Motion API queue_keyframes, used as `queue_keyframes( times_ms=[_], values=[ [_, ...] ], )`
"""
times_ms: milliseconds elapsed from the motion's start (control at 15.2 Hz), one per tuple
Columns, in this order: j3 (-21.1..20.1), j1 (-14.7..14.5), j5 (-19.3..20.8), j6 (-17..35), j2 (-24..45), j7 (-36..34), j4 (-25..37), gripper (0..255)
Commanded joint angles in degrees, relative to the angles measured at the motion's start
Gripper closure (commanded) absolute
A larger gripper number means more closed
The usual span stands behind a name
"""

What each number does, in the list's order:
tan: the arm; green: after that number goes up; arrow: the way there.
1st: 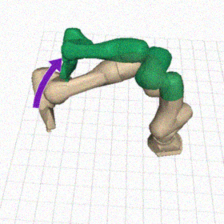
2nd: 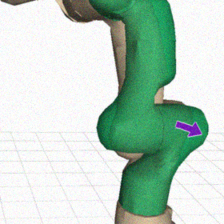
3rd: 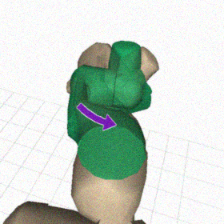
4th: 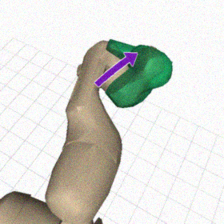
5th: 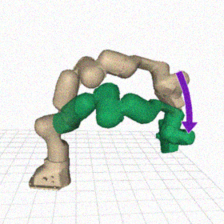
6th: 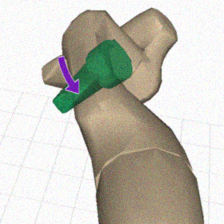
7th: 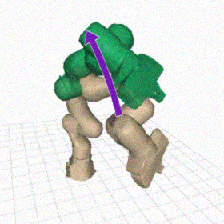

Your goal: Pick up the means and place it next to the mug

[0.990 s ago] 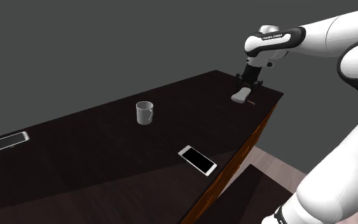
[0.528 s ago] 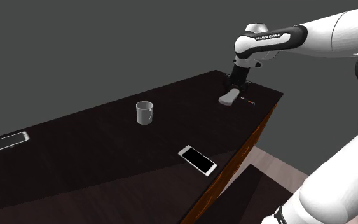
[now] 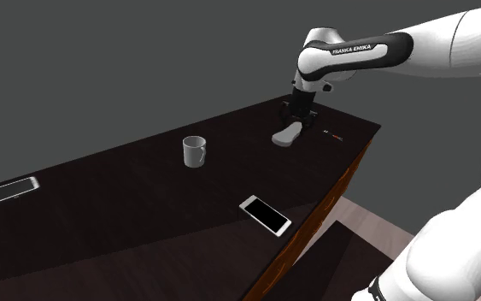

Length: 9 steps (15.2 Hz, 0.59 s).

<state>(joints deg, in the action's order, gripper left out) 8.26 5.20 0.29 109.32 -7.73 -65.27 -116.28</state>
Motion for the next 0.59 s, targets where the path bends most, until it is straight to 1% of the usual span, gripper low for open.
queue_keyframes(
  times_ms=[0,528],
  values=[
    [-1.56,-1.24,-0.29,-0.04,0.87,-2.78,0.94,255],
    [-7.59,-6.21,-0.92,-0.26,3.52,-13.53,3.9,255]
  ],
)
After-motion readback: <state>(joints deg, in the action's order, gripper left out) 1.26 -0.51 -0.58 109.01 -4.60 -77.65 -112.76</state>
